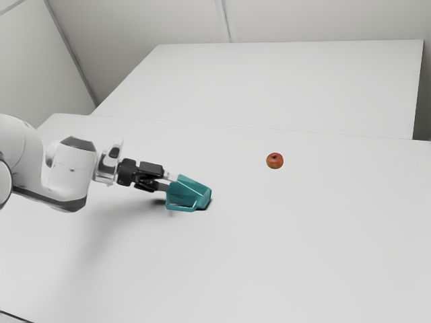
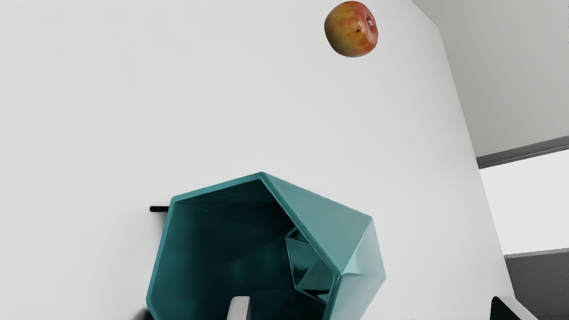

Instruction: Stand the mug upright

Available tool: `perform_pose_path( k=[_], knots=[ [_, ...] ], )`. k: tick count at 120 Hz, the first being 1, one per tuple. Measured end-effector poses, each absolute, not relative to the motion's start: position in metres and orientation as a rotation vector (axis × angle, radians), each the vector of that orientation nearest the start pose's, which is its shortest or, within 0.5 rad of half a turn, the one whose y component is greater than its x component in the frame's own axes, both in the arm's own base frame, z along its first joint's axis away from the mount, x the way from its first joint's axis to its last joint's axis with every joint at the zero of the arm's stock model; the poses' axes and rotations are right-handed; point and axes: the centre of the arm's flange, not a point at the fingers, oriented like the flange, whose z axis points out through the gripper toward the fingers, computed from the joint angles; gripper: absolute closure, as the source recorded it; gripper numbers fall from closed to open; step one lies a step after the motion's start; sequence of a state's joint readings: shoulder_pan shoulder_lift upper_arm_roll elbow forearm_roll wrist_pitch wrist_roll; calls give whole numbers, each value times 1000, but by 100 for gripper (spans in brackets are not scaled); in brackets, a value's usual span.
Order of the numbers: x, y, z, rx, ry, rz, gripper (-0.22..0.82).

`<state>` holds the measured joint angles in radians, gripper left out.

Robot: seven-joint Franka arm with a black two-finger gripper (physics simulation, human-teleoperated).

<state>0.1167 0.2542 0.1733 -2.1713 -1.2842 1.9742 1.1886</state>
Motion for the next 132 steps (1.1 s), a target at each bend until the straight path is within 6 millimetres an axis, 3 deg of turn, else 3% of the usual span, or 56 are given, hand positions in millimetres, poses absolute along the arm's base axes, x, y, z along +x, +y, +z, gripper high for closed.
perform_pose_path(
  k=[41, 61, 115, 132],
  knots=[
    [539, 76, 275, 2132, -162, 478, 2],
    [541, 70, 273, 2124, -180, 489, 10],
    [544, 69, 282, 2119, -214, 533, 60],
    [546, 70, 286, 2121, -217, 536, 71]
  ],
)
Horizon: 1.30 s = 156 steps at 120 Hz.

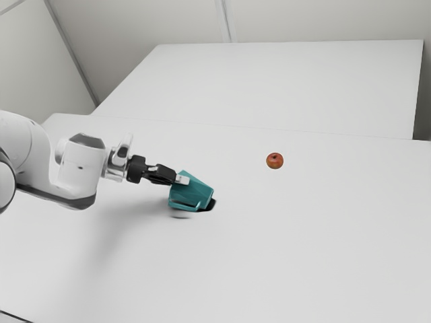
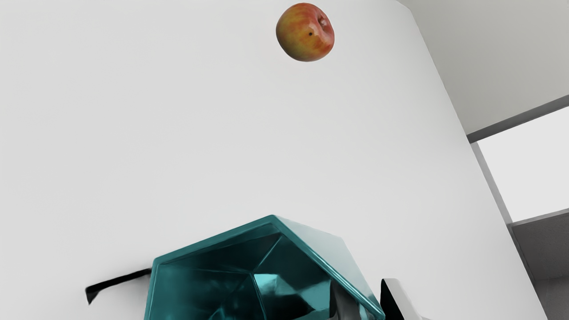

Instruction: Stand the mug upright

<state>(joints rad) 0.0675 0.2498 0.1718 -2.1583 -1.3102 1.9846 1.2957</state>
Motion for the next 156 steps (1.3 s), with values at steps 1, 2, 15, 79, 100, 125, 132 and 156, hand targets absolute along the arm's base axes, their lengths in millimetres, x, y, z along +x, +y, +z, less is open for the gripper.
perform_pose_path(
  k=[1, 2, 15, 79, 100, 125, 132, 156],
  knots=[
    [546, 70, 286, 2122, -217, 536, 71],
    [546, 70, 286, 2122, -218, 536, 71],
    [547, 70, 290, 2124, -224, 540, 75],
    [563, 68, 386, 2312, -579, 498, 79],
    [568, 57, 412, 2488, -791, 352, 79],
    [565, 39, 427, 2677, -928, 189, 79],
    [562, 34, 433, 2716, -932, 174, 79],
    [546, 18, 460, 2847, -921, 157, 79]
  ],
)
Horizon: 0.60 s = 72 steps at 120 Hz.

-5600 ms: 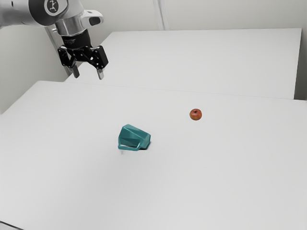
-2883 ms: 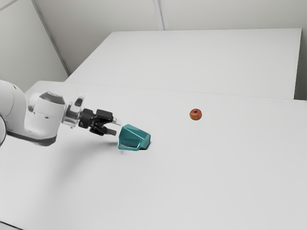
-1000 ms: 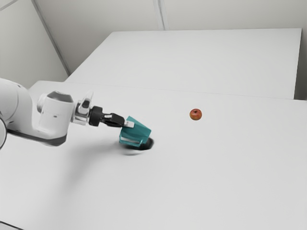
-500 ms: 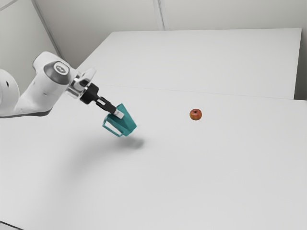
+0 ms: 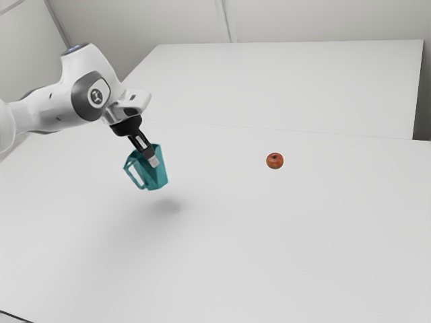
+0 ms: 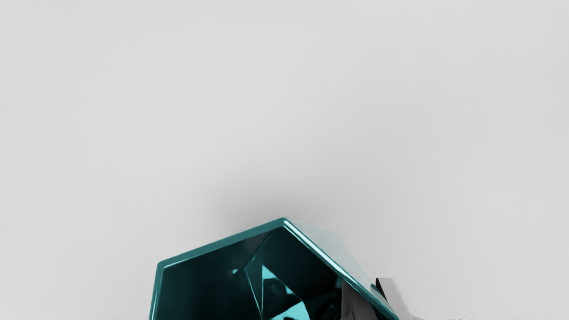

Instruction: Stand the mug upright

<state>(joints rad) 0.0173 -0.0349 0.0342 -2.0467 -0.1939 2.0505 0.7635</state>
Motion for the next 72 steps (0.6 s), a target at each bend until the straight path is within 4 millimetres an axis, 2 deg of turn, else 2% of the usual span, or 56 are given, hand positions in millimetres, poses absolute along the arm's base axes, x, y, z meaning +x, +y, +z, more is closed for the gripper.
perform_pose_path(
  k=[29, 46, 72],
  knots=[
    [527, -5, 443, -3058, 880, -114, 79],
    [518, -10, 423, -3043, 785, -96, 79],
    [510, -22, 411, -3026, 663, -132, 79]
  ],
)
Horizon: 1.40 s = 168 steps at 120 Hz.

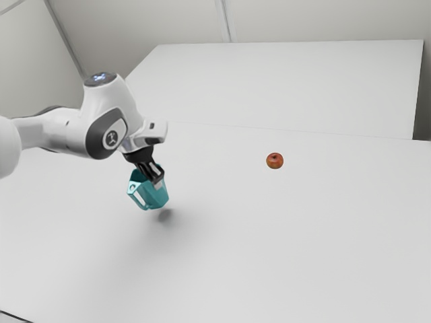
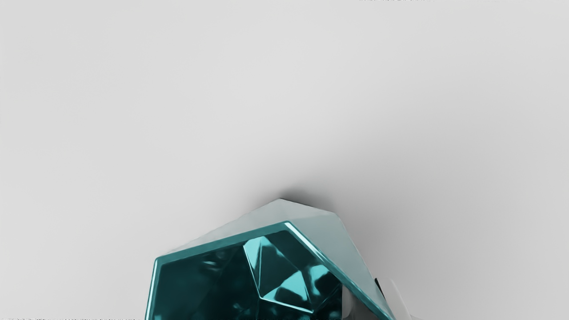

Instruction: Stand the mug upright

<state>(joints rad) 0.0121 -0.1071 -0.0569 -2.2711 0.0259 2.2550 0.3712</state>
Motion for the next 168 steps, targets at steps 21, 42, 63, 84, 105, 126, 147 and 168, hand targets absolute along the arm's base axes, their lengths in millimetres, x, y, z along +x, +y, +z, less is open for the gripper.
perform_pose_path(
  k=[21, 42, 63, 84, 105, 126, 147, 168],
  knots=[
    [502, -35, 413, -3012, 582, -170, 78],
    [496, -46, 406, -3022, 498, -186, 79],
    [491, -53, 402, -3033, 424, -198, 79],
    [482, -58, 394, -3043, 360, -182, 78],
    [478, -59, 381, -3055, 298, -161, 78],
    [478, -61, 376, -3062, 256, -154, 78],
    [479, -65, 367, -3068, 232, -135, 78],
    [481, -65, 358, -3073, 205, -121, 79]
  ],
)
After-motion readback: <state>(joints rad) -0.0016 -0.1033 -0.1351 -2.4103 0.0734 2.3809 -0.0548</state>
